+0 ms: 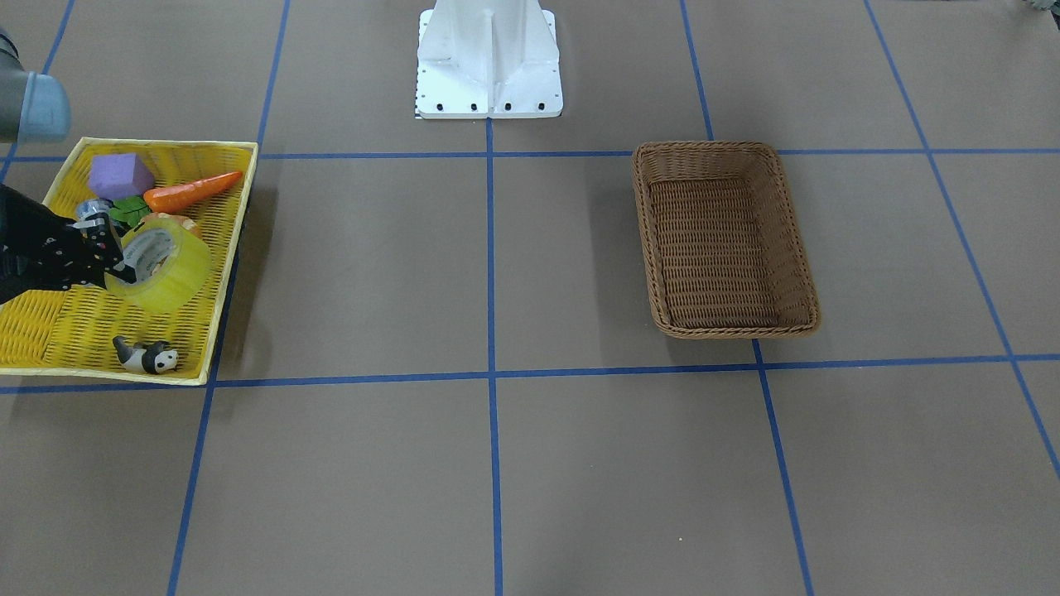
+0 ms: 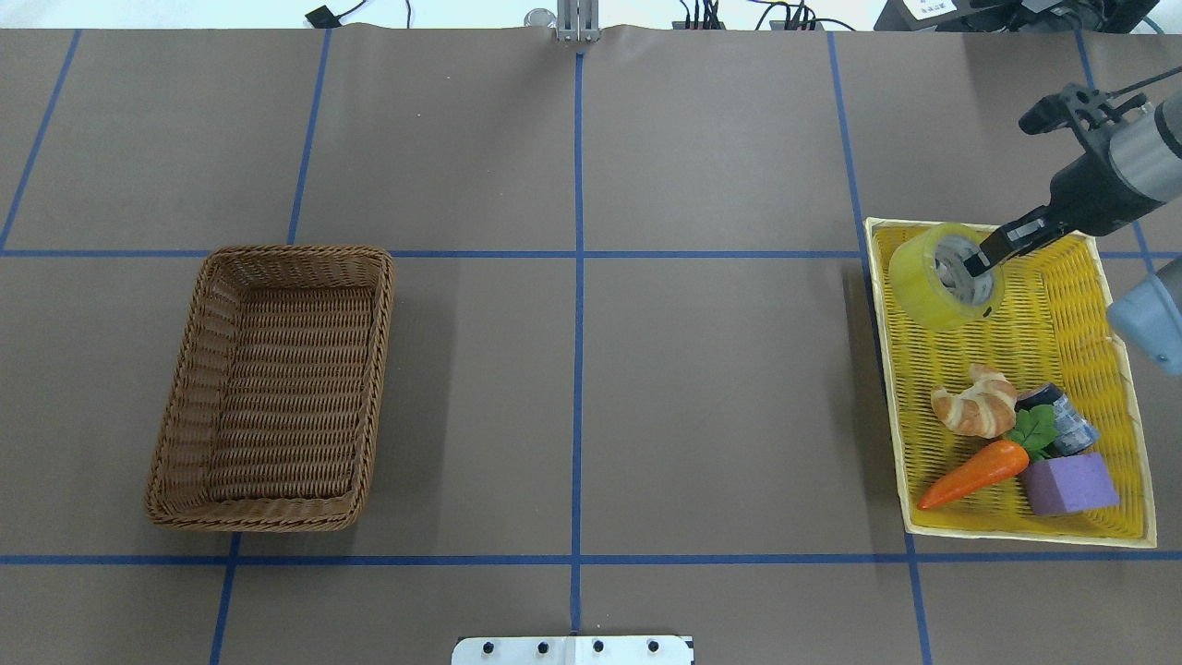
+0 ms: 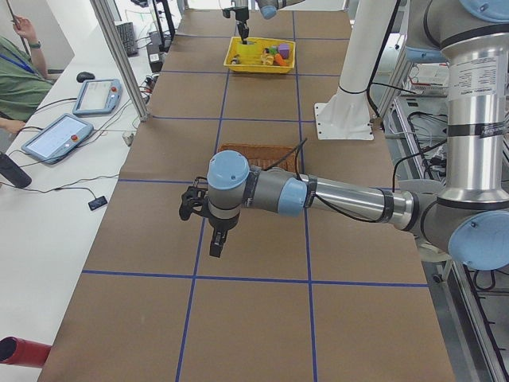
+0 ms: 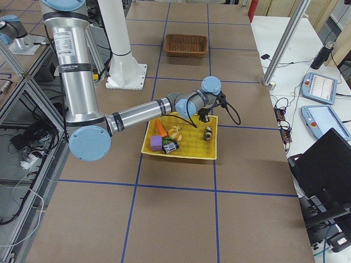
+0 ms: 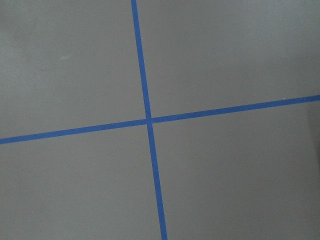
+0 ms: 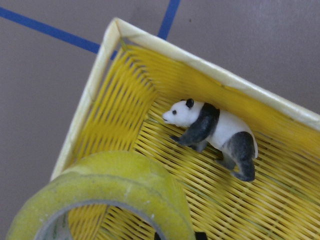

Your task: Move tape to another basket

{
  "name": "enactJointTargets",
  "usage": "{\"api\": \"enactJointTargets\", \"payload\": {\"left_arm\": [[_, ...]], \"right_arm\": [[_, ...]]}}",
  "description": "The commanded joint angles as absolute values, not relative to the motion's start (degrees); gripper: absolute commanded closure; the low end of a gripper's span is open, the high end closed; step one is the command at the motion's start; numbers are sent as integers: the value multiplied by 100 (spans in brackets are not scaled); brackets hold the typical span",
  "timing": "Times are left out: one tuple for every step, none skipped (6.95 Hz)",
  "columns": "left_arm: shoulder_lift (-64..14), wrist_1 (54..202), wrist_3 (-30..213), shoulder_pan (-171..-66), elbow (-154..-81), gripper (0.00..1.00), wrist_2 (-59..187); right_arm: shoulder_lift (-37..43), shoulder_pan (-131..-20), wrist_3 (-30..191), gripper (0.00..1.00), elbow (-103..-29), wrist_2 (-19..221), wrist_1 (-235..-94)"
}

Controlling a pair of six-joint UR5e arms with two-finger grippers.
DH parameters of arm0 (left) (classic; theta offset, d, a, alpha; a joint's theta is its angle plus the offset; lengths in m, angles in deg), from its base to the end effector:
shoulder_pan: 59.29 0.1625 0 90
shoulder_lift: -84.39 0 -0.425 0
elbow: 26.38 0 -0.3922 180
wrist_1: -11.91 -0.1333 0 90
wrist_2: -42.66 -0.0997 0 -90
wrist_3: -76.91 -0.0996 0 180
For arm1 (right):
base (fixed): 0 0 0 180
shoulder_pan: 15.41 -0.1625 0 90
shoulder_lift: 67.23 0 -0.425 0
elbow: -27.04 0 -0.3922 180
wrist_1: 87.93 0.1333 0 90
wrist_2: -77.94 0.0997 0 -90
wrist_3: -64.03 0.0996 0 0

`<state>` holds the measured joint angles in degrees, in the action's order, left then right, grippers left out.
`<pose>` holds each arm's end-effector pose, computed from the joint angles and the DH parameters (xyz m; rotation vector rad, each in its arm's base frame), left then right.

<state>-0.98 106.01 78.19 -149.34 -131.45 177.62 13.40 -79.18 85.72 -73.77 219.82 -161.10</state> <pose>-0.0633 -0.4655 0.5582 0.2322 0.7828 0.0776 -0.1955 -0.5212 0.4356 0.1948 -1.0439 -0.3638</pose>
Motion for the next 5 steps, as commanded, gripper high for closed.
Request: {"api": "enactJointTargets", "payload": {"left_arm": [[-227,10815,7928,-14912,-13159,2,17844],[-227,11224,8233,-14894,-13098,2,17993],[-236,12125,9463,-14772,-13054,2,18090],[-236,13230,10815,-14545,-12984,2,18152],[-279,13981,12038,-14342,-12922,2,18152]], "right_arm": [[376,-7957,9936,100,-7543,22006,-16071],[92,-7879,10754,100,-7587,21953,-15714],[-94,-7687,11832,100,-7596,21909,-14840],[-157,-7293,13209,100,-7666,21448,-13883],[-131,-6845,14241,100,-7684,20808,-12969]]}}
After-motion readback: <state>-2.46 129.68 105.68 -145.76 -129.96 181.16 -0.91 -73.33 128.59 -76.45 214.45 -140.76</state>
